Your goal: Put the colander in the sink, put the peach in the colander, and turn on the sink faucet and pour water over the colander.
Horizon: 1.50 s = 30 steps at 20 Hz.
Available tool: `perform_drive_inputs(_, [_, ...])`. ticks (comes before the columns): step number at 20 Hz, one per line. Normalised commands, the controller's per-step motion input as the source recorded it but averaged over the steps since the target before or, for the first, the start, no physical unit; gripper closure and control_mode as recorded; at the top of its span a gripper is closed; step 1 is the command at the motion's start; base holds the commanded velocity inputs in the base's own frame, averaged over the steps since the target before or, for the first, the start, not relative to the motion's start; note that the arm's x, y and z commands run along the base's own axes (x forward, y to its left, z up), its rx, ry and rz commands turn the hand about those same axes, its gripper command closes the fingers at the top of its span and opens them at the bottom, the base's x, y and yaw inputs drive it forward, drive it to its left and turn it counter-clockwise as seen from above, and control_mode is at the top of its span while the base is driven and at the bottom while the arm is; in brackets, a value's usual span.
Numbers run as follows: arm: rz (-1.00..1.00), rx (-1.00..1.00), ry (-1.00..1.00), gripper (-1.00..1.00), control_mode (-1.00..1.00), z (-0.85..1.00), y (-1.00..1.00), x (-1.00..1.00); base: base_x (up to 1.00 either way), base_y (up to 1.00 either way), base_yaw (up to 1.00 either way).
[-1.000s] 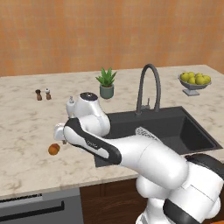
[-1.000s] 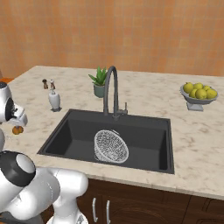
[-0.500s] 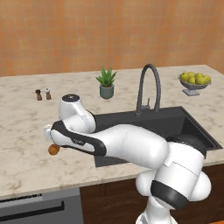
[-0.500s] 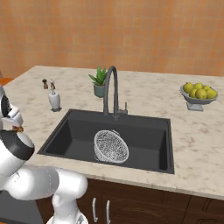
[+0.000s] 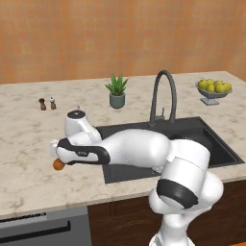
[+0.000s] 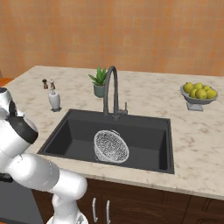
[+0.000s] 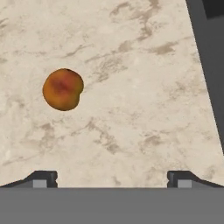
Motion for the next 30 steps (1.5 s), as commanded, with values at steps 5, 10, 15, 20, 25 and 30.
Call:
perform_drive_inputs(5, [-0.06, 0.00, 0.00, -1.00, -1.00, -0.18, 0.22, 0.36, 0.00, 0.00, 0.00])
perform_drive_inputs(10, [-0.06, 0.00, 0.00, -1.00, -1.00, -0.08, 0.29, 0.34, 0.00, 0.00, 0.00])
perform_drive_inputs(15, [-0.09, 0.00, 0.00, -1.00, -1.00, -0.06, 0.35, 0.27, 0.00, 0.00, 0.00])
perform_drive_inputs(20, [-0.09, 0.00, 0.00, -1.00, -1.00, -0.20, 0.25, 0.25, 0.00, 0.00, 0.00])
perform_drive_inputs(25, [-0.10, 0.00, 0.00, -1.00, -1.00, -0.17, 0.37, 0.39, 0.00, 0.00, 0.00])
perform_drive_inputs(30, [-0.08, -0.01, 0.01, -1.00, -1.00, -0.17, 0.37, 0.52, 0.00, 0.00, 0.00])
